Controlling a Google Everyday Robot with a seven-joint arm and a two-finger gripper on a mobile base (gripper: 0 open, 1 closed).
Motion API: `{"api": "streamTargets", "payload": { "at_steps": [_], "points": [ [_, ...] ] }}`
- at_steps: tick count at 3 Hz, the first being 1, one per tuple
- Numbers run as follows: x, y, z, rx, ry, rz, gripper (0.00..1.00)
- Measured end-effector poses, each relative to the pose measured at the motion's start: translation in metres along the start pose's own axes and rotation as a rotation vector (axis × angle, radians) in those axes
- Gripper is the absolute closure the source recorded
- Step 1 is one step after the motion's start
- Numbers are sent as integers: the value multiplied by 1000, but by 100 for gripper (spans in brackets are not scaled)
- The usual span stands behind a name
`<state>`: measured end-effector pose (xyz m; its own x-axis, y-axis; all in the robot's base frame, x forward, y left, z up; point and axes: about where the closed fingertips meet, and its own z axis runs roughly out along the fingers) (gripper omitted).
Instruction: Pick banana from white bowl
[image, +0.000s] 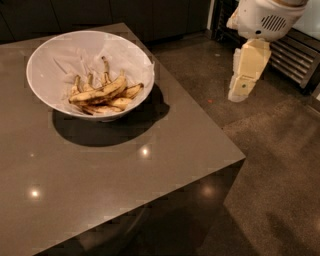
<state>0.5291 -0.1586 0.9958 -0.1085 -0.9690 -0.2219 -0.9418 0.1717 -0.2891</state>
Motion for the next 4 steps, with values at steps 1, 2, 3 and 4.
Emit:
{"api": "streamTargets", "payload": {
  "at_steps": [1, 2, 3, 4],
  "points": [
    [-26, -20, 1, 31, -29, -78, 0],
    [-67, -43, 2, 62, -46, -200, 0],
    [-67, -43, 2, 62, -46, -201, 0],
    [-106, -50, 19, 42, -79, -303, 0]
  ]
}}
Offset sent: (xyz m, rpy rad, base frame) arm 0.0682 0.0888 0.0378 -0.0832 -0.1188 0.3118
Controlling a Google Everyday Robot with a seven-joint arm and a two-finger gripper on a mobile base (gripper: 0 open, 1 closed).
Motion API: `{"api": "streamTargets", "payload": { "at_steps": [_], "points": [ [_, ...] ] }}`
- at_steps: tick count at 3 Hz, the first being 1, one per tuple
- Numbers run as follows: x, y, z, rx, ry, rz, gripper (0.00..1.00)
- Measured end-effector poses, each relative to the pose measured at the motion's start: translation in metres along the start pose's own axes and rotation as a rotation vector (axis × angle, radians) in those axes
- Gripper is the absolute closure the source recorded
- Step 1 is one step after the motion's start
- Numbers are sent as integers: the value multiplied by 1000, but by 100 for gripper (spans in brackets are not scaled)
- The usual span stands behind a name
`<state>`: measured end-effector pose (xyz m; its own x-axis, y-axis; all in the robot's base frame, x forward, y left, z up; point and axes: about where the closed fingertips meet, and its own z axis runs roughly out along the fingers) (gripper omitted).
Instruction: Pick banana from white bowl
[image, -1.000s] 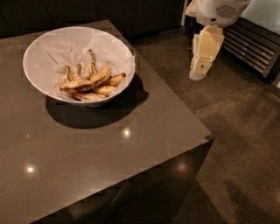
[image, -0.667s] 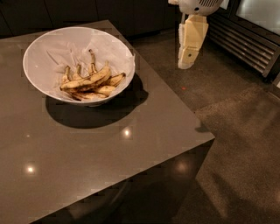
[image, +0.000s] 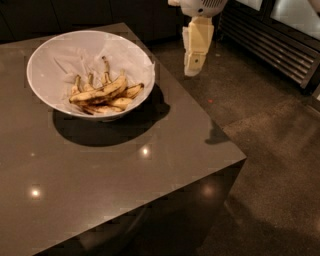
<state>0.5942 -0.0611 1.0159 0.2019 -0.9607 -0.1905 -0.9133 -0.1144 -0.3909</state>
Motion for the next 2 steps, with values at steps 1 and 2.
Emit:
{"api": "streamTargets", "payload": {
  "at_steps": [1, 2],
  "points": [
    [-30, -14, 18, -17, -34, -86, 0],
    [-31, -16, 18, -8, -37, -86, 0]
  ]
}}
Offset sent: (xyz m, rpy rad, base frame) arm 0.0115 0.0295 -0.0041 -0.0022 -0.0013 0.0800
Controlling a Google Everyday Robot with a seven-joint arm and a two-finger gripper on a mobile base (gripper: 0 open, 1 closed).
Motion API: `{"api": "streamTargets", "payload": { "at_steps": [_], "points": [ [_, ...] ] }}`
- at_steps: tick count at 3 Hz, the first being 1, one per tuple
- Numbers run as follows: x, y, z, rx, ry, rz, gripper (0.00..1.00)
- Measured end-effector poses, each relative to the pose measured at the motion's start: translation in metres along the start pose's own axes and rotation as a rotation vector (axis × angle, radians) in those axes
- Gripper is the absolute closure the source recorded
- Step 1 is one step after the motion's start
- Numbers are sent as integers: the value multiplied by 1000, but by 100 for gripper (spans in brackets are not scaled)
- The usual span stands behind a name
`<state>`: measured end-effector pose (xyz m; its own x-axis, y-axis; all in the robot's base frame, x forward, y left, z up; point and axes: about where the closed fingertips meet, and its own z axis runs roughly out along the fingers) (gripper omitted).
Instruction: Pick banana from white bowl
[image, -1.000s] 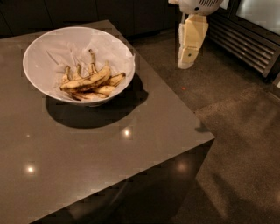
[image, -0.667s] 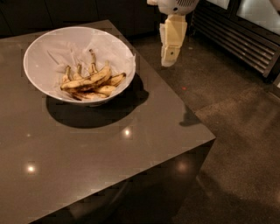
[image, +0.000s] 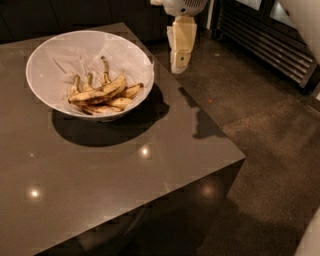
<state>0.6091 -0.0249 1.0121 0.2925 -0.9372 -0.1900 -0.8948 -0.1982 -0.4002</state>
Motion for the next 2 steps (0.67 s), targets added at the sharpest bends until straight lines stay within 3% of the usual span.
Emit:
{"api": "streamTargets", "payload": {
  "at_steps": [2],
  "points": [
    [-32, -20, 22, 24, -80, -119, 0]
  ]
}}
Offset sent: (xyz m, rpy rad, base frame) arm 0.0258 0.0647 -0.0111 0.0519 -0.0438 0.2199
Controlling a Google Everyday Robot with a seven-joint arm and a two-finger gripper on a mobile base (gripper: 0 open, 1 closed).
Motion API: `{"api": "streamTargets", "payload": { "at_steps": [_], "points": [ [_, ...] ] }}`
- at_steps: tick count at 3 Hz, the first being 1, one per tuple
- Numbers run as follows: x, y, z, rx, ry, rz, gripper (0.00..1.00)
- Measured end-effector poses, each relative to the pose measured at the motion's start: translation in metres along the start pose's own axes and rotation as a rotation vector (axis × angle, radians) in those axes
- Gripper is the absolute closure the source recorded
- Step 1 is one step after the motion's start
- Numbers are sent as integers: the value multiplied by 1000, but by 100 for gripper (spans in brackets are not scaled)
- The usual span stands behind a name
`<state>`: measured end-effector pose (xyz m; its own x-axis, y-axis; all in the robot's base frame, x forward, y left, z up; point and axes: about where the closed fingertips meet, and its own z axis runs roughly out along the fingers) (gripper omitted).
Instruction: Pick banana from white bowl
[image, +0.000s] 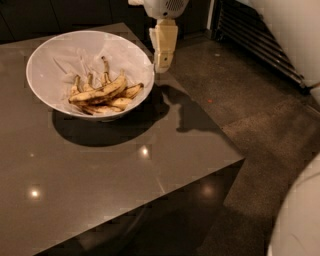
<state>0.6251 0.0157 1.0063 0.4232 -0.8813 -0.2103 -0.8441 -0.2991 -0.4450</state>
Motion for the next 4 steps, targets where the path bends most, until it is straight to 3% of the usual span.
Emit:
{"api": "streamTargets", "payload": {
  "at_steps": [1, 2, 3, 4],
  "points": [
    [-14, -18, 19, -1, -22, -43, 0],
    [-15, -19, 19, 0, -24, -44, 0],
    [-33, -23, 33, -14, -95, -89, 0],
    [-68, -20, 70, -91, -190, -145, 0]
  ]
}}
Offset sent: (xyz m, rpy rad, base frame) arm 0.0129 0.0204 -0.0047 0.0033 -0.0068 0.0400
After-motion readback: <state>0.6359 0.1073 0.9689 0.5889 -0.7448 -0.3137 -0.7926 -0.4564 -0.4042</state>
